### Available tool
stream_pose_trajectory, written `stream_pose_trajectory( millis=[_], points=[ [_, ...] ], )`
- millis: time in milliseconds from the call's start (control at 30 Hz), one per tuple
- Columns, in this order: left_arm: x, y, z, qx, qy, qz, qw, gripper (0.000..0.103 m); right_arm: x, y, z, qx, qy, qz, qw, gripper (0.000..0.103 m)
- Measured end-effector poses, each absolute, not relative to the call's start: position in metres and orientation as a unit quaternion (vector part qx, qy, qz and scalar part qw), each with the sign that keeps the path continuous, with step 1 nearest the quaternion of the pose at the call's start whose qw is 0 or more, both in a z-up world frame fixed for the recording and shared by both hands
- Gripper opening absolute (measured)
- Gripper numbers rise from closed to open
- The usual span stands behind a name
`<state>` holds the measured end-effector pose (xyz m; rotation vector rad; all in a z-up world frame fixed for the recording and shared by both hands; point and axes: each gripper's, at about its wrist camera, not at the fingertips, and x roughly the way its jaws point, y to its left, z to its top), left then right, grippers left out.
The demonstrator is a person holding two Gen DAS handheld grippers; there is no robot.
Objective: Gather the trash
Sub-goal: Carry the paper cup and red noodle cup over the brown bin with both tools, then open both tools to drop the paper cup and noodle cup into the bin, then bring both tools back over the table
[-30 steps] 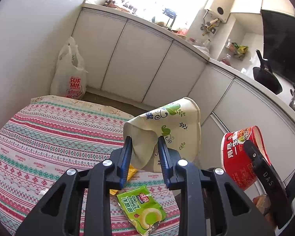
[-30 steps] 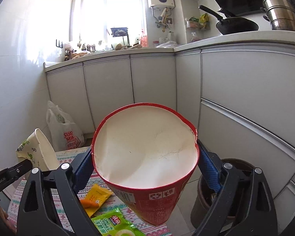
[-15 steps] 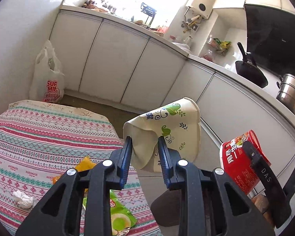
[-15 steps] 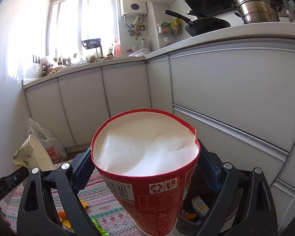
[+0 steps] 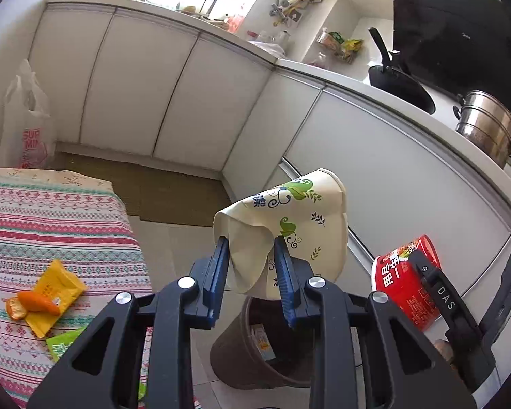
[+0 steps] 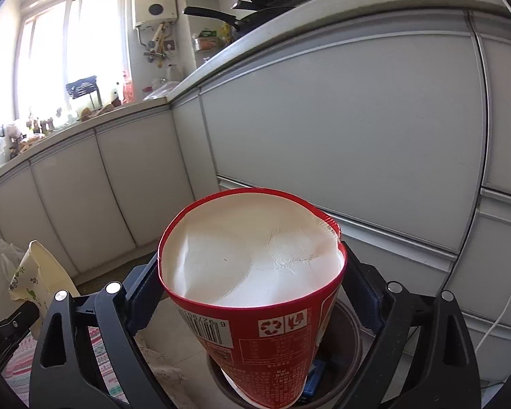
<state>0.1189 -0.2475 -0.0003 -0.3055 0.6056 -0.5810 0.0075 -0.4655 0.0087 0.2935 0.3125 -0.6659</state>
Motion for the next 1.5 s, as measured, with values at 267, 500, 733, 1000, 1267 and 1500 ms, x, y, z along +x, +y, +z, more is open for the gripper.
stream_pose_trajectory(
  millis=[267,500,733,1000,1267,1500],
  points=[
    [0.122,-0.302,-0.025,-0.122,0.322,-0.303,0.888,0.028,0.001,-0.504,-0.004,0.167,0.166,-0.354,0.905,0.088],
    [0.129,-0.332,-0.050,-0.097,0.351,-0.309,0.879,0.028,0.016,-0.528,-0.025,0.198,0.199,-0.356,0.891,0.088],
    [0.141,-0.362,-0.069,-0.084,0.386,-0.318,0.862,0.032,0.034,-0.534,-0.044,0.202,0.237,-0.360,0.879,0.089],
    [0.138,-0.363,-0.056,-0.085,0.373,-0.310,0.870,0.046,0.029,-0.535,-0.045,0.197,0.247,-0.384,0.868,0.091],
    [0.130,-0.345,-0.037,-0.075,0.355,-0.286,0.887,0.050,0.018,-0.509,-0.035,0.155,0.239,-0.380,0.880,0.095],
    [0.124,-0.317,-0.029,-0.059,0.351,-0.255,0.899,0.058,0.018,-0.484,-0.027,0.138,0.241,-0.364,0.889,0.096]
  ],
)
